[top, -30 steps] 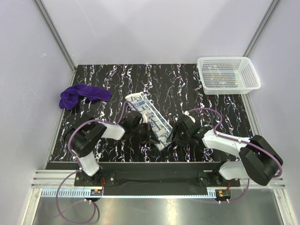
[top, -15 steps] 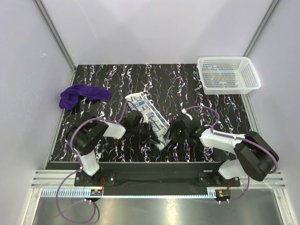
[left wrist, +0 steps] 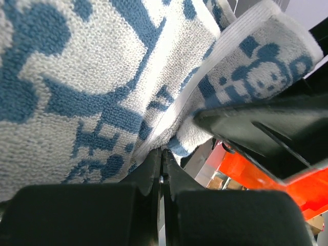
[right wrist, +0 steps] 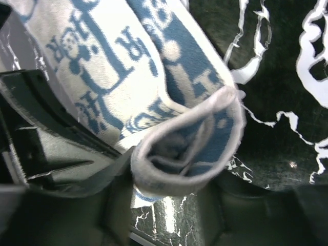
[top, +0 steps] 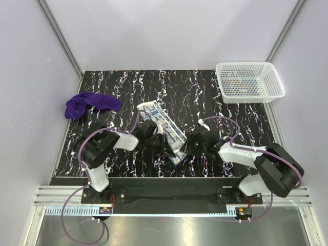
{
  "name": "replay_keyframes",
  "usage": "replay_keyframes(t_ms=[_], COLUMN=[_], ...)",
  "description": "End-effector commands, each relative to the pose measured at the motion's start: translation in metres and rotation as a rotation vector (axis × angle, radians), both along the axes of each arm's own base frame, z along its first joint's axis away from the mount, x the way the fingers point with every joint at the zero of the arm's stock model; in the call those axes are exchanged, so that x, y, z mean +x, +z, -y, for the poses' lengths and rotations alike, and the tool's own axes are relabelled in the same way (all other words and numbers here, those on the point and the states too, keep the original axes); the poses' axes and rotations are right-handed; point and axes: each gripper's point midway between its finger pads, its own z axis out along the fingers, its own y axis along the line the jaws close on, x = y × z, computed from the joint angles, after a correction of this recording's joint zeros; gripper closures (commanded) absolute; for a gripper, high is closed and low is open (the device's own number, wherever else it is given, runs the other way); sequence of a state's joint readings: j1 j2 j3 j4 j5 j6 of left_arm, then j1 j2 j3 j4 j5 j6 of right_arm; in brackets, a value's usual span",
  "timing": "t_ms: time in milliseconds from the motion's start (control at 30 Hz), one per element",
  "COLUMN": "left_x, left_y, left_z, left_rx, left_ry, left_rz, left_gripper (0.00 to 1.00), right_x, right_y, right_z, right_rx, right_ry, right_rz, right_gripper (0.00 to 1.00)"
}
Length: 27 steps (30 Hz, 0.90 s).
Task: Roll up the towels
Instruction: Roll the towel
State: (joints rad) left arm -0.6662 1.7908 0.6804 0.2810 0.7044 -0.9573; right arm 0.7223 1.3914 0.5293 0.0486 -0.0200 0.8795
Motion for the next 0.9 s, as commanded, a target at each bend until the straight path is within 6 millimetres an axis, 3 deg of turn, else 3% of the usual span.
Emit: replay_keyframes(t_ms=[0,267,400,433,467,600,733,867], left_x=[-0.001,0.007,0.019,0.021,0.026,0.025,0.019,0.000], left_y=[-0.017,-0.009,0.014,0.020,0.025,0.048,0.070,0.092], left_z=[-0.007,-0.013,-0.025,-0.026,-0.028,-0.031,-0.027,-0.009], left_rx=[0.065,0.109,0.173,0.174,0.187,0.234,0.261,0.308], left_ry=[0.000,0.008,0.026,0.026,0.029,0.005,-0.017,-0.091], left_rz=[-0.015,0.064,0.208,0.242,0.299,0.490,0.649,0.898], left_gripper=[1.00,1.00,0.85,0.75,0.71,0.54,0.53,0.53], right_x=[0.000,-0.005,-0.007,-0.008,-0.008,-0.017,-0.021,-0.028], right_y=[-0.003,-0.008,-0.002,-0.001,0.003,0.002,0.005,0.003], right_z=[-0.003,0.002,0.001,0.000,-0.001,-0.005,-0.014,-0.015], right_rx=[0.000,-0.046,-0.074,-0.080,-0.091,-0.109,-0.096,-0.136], right_ry=[0.002,-0.011,0.001,0.014,0.019,0.067,0.106,0.165], right_rz=[0.006,-0.055,-0.096,-0.109,-0.124,-0.194,-0.237,-0.296], right_gripper=[0.59,0.71,0.72,0.72,0.73,0.74,0.75,0.75])
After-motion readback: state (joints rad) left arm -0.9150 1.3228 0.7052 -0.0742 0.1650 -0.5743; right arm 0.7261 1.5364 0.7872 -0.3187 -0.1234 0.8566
